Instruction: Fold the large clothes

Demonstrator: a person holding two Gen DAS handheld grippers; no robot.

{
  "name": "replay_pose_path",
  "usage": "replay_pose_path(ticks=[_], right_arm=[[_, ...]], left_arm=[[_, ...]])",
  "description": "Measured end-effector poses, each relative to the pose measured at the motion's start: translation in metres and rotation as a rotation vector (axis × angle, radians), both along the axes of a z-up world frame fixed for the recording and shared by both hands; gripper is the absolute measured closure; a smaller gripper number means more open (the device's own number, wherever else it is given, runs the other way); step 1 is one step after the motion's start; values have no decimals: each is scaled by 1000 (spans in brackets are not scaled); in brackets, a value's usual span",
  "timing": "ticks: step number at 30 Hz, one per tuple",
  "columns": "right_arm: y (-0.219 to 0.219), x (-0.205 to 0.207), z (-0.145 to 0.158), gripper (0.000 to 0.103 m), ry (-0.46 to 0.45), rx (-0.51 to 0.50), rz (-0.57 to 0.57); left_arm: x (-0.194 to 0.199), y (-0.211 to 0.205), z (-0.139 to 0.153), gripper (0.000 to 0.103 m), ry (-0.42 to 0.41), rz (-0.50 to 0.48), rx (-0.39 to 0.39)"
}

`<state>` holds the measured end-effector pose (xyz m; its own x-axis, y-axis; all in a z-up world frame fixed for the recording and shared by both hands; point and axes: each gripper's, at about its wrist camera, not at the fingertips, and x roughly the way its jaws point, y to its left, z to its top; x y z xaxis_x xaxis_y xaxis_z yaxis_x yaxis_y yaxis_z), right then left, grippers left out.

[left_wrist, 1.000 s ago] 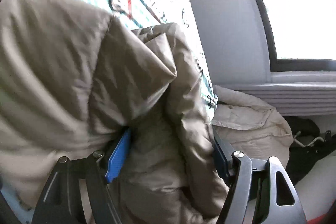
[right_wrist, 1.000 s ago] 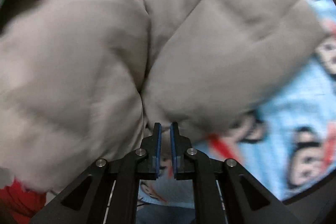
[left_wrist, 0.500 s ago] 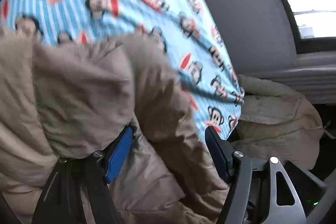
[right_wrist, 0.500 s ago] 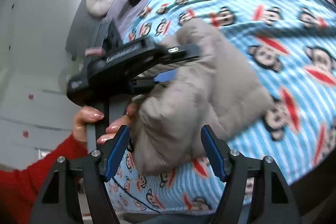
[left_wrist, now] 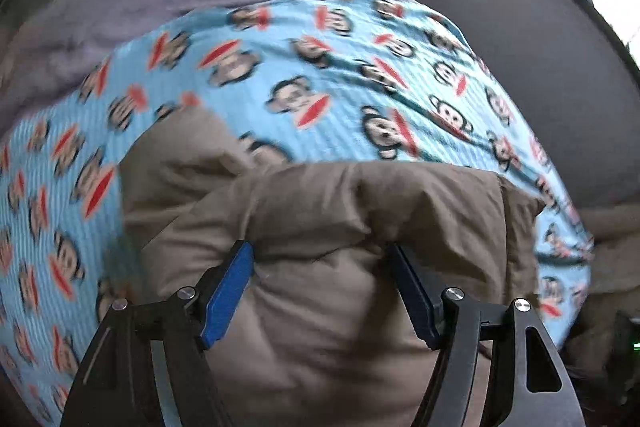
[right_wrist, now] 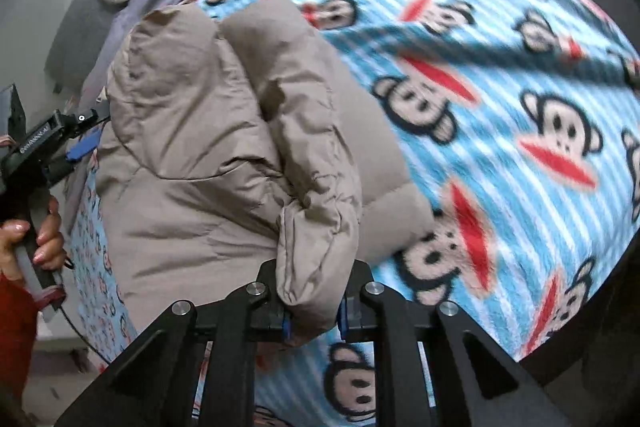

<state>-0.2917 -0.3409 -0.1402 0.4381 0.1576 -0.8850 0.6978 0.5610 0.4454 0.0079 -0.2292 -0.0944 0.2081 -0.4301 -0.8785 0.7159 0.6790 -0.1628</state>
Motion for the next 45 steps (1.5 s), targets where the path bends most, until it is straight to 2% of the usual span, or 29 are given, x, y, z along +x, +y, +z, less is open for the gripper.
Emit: replay_pose_path(ticks=[3, 6, 11, 14, 18, 22, 24, 28, 31, 36, 39, 41, 43, 45], right_arm=[[-7, -6, -5, 86, 27, -26, -12], [-18, -16, -17, 86, 45, -4, -49], [-39, -28, -38, 85, 43, 108, -101], [-52, -40, -23, 77, 52, 128, -130], [-71, -49, 21, 76, 8, -18, -129], [-79, -20, 47, 76, -97, -47, 5], [-72, -5, 44, 76, -89, -47, 77], [-54, 33, 8, 76, -3, -6, 198], [-50, 33, -8, 70, 9, 19, 214], [-64, 35, -24, 65, 19, 99, 188], [-68, 40, -19, 64, 37, 94, 197], [-69, 45, -5, 61, 14, 57, 213], [-75, 54, 4, 48, -12, 39, 214], [-79, 55, 10, 45, -41, 44, 213]], left_arm=[[-11, -39, -13, 32, -32, -42, 13], [-16, -72, -24, 32, -1, -71, 31], [-22, -92, -31, 32, -10, -83, 78], [-19, -89, -32, 32, 2, -72, 82], [-19, -89, -32, 32, 2, -70, 90], [-20, -89, -27, 32, -1, -56, 107], [-19, -85, -21, 32, 6, -33, 113], [-20, -73, -4, 32, 22, 7, 132], [-24, -62, 11, 32, 14, 35, 148], [-31, -42, 25, 32, 26, 84, 173], [-37, -29, 32, 32, 30, 104, 184], [-41, -20, 36, 32, 30, 116, 188], [-44, -9, 36, 32, 37, 136, 189], [-48, 0, 34, 32, 47, 154, 205]])
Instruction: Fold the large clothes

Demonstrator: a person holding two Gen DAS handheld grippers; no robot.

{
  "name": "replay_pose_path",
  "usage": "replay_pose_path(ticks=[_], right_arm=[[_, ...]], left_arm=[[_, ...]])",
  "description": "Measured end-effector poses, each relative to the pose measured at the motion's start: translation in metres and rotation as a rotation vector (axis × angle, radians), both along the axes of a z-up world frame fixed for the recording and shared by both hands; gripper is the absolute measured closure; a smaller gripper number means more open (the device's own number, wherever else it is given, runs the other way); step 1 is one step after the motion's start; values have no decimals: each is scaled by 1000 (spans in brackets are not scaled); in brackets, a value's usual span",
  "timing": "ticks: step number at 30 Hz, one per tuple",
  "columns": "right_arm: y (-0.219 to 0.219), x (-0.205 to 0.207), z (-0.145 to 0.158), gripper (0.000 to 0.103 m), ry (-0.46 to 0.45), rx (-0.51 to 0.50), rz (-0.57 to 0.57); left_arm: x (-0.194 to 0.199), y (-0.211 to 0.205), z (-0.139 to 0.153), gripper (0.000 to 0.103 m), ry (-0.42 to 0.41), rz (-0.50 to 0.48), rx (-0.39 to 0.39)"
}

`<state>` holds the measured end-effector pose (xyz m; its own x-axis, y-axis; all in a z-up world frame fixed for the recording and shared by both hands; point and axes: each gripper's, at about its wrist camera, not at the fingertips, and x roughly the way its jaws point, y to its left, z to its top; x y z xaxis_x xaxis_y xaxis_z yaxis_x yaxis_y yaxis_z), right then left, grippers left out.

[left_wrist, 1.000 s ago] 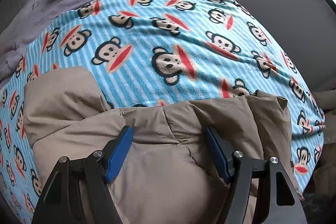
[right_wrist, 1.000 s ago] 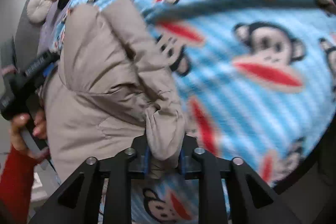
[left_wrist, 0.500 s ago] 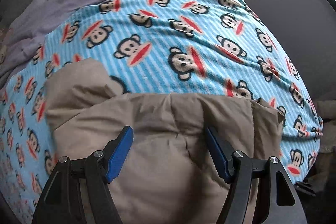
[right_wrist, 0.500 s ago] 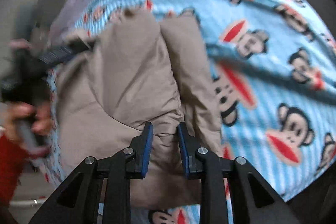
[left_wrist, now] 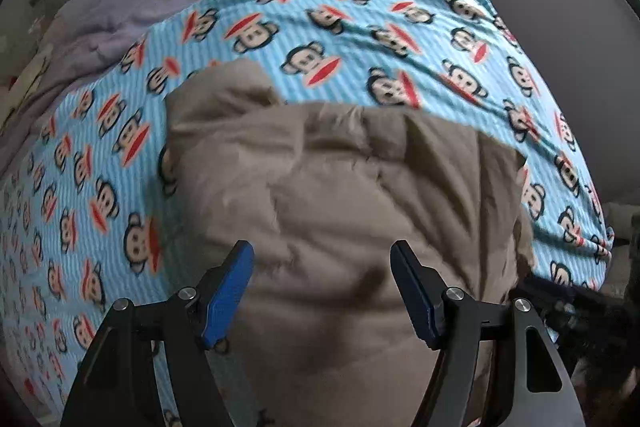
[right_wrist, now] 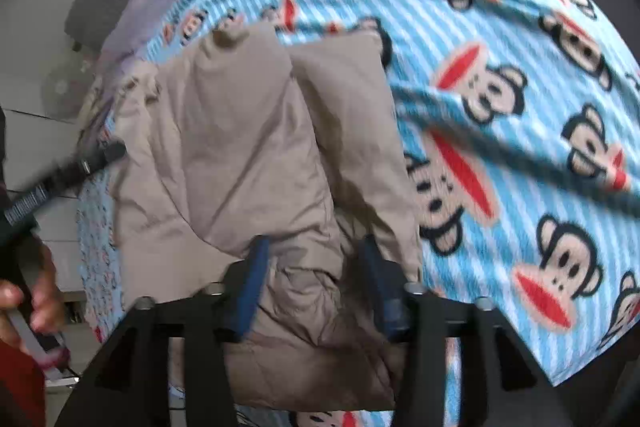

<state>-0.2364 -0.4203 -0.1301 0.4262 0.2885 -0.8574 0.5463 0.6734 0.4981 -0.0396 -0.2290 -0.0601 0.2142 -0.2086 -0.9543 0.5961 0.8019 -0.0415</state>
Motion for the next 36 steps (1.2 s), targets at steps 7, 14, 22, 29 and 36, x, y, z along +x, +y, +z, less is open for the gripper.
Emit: replay_pose_path(ticks=[7, 14, 22, 29, 36], right_arm=[[-7, 8, -2, 41, 8, -1, 39], [-1, 12, -13, 41, 37, 26, 57], [0, 17, -14, 39, 56, 23, 46], [3, 18, -9, 34, 63, -1, 58], [-17, 11, 0, 20, 34, -30, 25]], left_arm=[[-13, 21, -5, 32, 12, 35, 63], [-23, 35, -6, 8, 4, 81, 88], [-22, 48, -11, 0, 27, 104, 79], [-17, 65, -25, 0, 83, 146, 46], [-7, 81, -34, 0, 137, 203, 8]])
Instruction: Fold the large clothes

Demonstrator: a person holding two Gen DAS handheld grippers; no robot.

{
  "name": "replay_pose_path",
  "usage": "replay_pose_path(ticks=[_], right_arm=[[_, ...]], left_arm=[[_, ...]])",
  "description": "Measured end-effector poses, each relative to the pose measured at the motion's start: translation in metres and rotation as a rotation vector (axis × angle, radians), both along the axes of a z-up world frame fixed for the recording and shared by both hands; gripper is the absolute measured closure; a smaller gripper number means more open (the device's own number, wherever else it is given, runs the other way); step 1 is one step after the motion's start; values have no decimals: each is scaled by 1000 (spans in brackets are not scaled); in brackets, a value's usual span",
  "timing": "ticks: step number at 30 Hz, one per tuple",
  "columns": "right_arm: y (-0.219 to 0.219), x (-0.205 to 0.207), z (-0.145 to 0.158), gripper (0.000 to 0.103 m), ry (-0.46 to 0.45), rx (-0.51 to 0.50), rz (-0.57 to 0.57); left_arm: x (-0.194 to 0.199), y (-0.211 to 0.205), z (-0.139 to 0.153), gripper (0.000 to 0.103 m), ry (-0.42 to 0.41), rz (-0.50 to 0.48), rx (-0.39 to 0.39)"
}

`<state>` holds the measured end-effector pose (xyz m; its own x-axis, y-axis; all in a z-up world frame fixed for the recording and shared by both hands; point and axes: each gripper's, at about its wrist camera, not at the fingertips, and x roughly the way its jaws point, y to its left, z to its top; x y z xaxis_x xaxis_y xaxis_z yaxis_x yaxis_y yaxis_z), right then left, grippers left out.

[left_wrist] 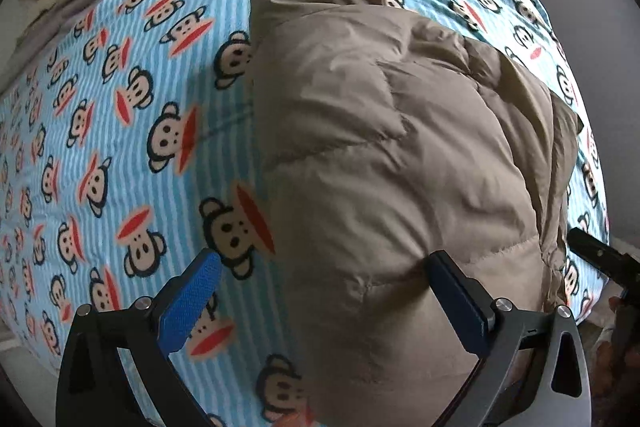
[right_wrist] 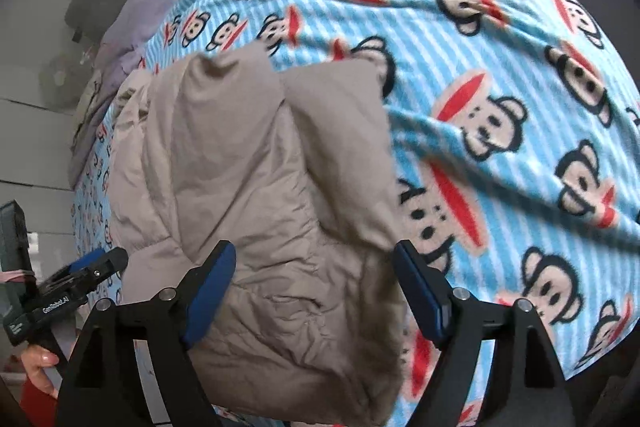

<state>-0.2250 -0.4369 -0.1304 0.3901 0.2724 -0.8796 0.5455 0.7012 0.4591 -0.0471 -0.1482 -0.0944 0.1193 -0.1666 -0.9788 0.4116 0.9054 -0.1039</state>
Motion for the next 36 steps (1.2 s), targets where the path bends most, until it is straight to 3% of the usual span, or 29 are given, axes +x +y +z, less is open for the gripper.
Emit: replay_pose_path(ticks=[5, 22, 25, 33, 36], right_arm=[[-23, -4, 2, 16, -21, -16, -25], [-42, -3, -30, 15, -54, 109, 8], [-46, -2, -41, 15, -44, 181, 23], [-60, -5, -57, 15, -91, 312, 40], [-62, 0, -64, 15, -95, 374, 61]], left_arm=[[6, 6, -7, 0, 33, 5, -36], [7, 17, -14, 0, 79, 29, -131], [10, 24, -19, 0, 117, 30, -199], [28, 56, -45, 0, 353, 68, -522], [32, 51, -55, 0, 393, 52, -568]])
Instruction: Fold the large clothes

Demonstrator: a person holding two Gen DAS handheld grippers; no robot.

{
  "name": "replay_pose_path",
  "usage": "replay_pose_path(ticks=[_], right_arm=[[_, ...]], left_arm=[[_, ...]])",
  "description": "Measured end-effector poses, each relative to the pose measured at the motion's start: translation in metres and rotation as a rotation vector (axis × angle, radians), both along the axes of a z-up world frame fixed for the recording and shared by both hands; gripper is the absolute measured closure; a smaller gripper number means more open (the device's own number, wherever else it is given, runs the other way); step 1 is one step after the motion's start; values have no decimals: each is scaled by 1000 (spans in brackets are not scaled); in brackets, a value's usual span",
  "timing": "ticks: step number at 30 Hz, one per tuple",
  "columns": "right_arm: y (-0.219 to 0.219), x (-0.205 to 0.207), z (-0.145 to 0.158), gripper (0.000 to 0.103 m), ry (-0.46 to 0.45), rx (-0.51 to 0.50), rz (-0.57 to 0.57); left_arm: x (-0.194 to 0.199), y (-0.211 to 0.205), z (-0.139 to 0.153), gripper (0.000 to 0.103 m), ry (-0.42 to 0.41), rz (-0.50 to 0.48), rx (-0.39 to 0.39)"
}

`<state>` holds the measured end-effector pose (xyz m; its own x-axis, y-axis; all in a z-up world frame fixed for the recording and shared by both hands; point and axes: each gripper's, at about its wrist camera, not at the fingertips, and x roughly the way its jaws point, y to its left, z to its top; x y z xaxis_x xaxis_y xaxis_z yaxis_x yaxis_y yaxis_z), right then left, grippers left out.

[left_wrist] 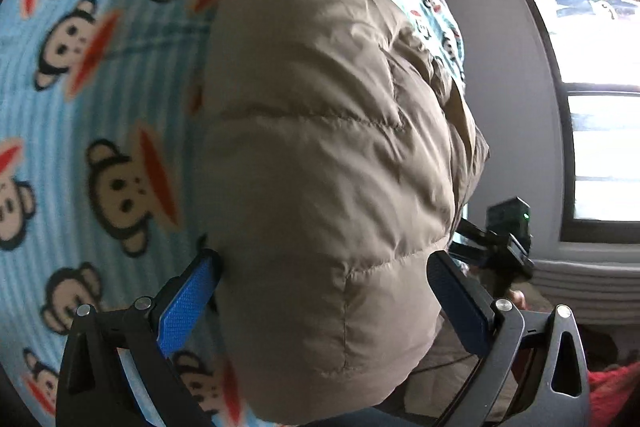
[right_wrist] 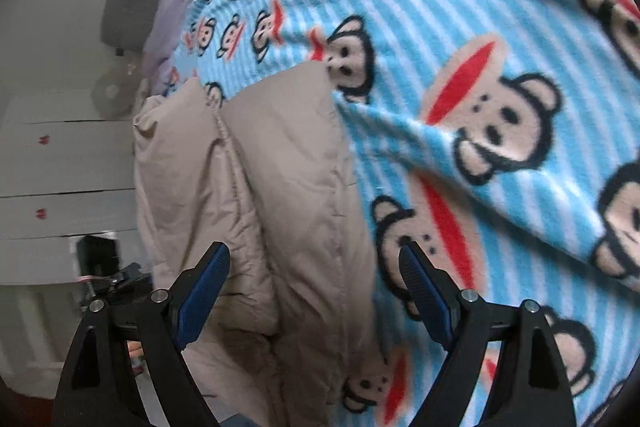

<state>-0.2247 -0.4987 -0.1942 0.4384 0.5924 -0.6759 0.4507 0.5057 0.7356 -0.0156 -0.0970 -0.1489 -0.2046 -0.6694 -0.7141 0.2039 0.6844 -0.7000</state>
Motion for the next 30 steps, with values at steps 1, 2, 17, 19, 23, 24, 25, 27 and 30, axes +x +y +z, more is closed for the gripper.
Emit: replay_pose_path(ticks=[1, 2, 17, 19, 23, 24, 25, 27, 30], right_arm=[[0, 3, -2, 15, 5, -2, 15], [0, 7, -5, 15, 14, -9, 31], [21, 81, -51, 0, -19, 159, 210], [27, 90, -51, 0, -22, 151, 241], [36, 105, -55, 0, 11, 196, 236], [37, 108, -57, 0, 21, 205, 221], [38, 109, -57, 0, 24, 209, 210], [42, 112, -58, 0, 36, 225, 190], [48, 109, -56, 17, 43, 258, 162]], left_arm=[[1, -3, -2, 0, -3, -7, 11], [2, -6, -5, 0, -9, -21, 20], [40, -19, -63, 0, 89, 14, -135], [40, -22, -68, 0, 101, 23, -149], [38, -27, -74, 0, 125, 55, -158], [38, -29, -74, 0, 124, 59, -151], [37, -30, -73, 0, 122, 61, -144], [34, -34, -67, 0, 109, 69, -128], [28, -40, -51, 6, 49, 52, -113]])
